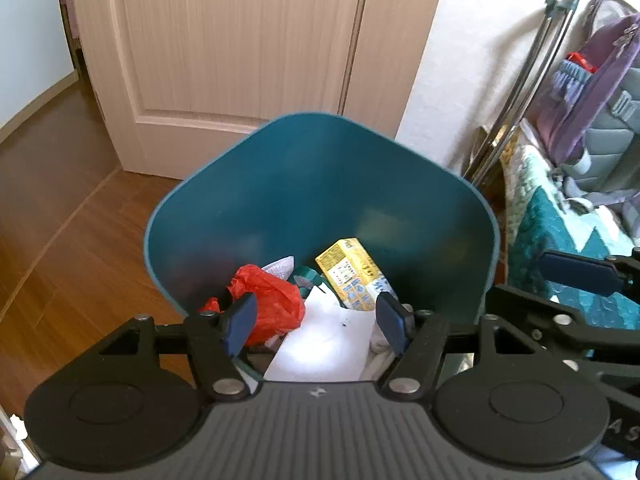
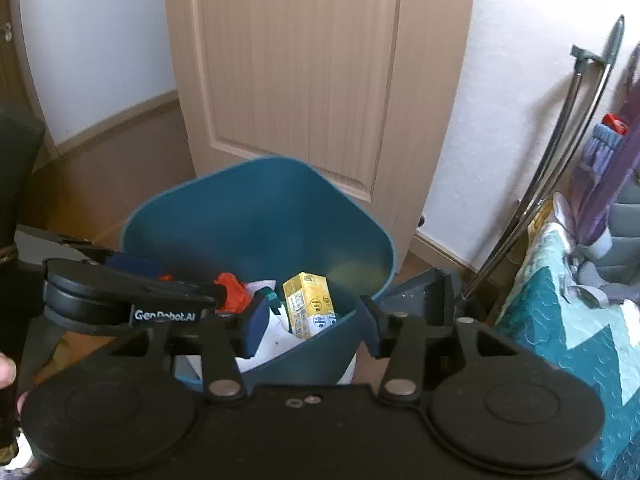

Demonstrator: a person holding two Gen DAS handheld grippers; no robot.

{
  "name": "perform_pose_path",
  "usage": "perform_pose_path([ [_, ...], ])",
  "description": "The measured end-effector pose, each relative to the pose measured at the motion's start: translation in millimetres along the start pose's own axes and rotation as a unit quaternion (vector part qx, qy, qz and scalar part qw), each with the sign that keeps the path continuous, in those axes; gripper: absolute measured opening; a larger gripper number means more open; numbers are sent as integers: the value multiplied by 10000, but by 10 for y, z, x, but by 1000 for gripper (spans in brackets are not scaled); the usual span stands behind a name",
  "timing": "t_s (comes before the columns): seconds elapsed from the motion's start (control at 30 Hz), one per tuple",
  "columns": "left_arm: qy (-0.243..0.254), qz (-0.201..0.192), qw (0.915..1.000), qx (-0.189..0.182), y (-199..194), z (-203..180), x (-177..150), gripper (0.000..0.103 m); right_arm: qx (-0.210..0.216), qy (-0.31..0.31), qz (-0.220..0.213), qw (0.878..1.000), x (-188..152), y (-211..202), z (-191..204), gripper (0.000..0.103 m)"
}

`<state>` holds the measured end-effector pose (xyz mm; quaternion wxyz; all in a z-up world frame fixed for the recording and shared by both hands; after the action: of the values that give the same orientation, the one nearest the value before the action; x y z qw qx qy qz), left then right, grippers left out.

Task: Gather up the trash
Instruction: 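Open both tools to drop the paper and sock into the wastebasket, then move both tools down under the chair toward the remaining trash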

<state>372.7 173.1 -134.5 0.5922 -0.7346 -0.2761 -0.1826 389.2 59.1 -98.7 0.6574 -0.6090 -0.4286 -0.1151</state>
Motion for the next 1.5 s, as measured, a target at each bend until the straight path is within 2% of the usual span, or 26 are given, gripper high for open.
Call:
perform_pose_path([
  [0.07,35,-70,10000,-35,-142,-69,7,67,33,68,-56,10000,-5,-138,-64,50],
  [0.13,76,-151,9998,-94,-279,-143,14,74,85,126,-130,9998,-14,-309,-121,52],
  [0.27,147,-310,9990,-291,-603,-336,11,75,169,242,-302,9991,-24,-678,-225,54],
  [0.37,164,-431,9984,-341,-845,-468,-9,82,233,294,-428,9984,-47,-954,-281,54],
  [0.6,374,-795,9944,-592,-1407,-796,-98,83,372,410,-671,9962,-129,-1491,-398,55],
  [0.87,684,-1143,9882,-755,-1900,-1106,-344,85,518,513,-920,9931,-350,-2056,-486,55],
  [0.97,776,-1195,9860,-863,-2008,-1222,-469,94,582,583,-941,9922,-479,-2192,-559,55],
  [1.0,788,-1210,9856,-881,-2028,-1248,-502,100,597,604,-947,9919,-521,-2225,-581,55],
  [1.07,805,-1275,9839,-960,-2059,-1309,-585,102,633,653,-956,9913,-618,-2272,-634,55],
  [1.17,777,-1157,9836,-1145,-2005,-1396,-726,102,673,705,-931,9909,-780,-2291,-697,56],
  [1.33,678,-643,9875,-1271,-1688,-1489,-1045,102,675,815,-848,9908,-1160,-2227,-861,56],
  [1.43,608,-283,9897,-1266,-1405,-1521,-1253,102,621,972,-527,9919,-1434,-2033,-1001,56],
  [1.5,580,-52,9909,-1212,-1203,-1525,-1405,102,603,1109,-164,9919,-1626,-1840,-1098,56],
])
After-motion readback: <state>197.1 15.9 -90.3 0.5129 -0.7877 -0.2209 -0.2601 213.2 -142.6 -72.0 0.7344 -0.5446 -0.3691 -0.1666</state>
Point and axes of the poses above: each gripper's, at about its wrist camera, not at the fingertips, and y roughly the way its jaws point, z to its left, x to its top, the point moved 9 cm from there along y, roughly the way its jaws point, and after that the axes turned 11 degrees about -x, right-handed, at the moved point
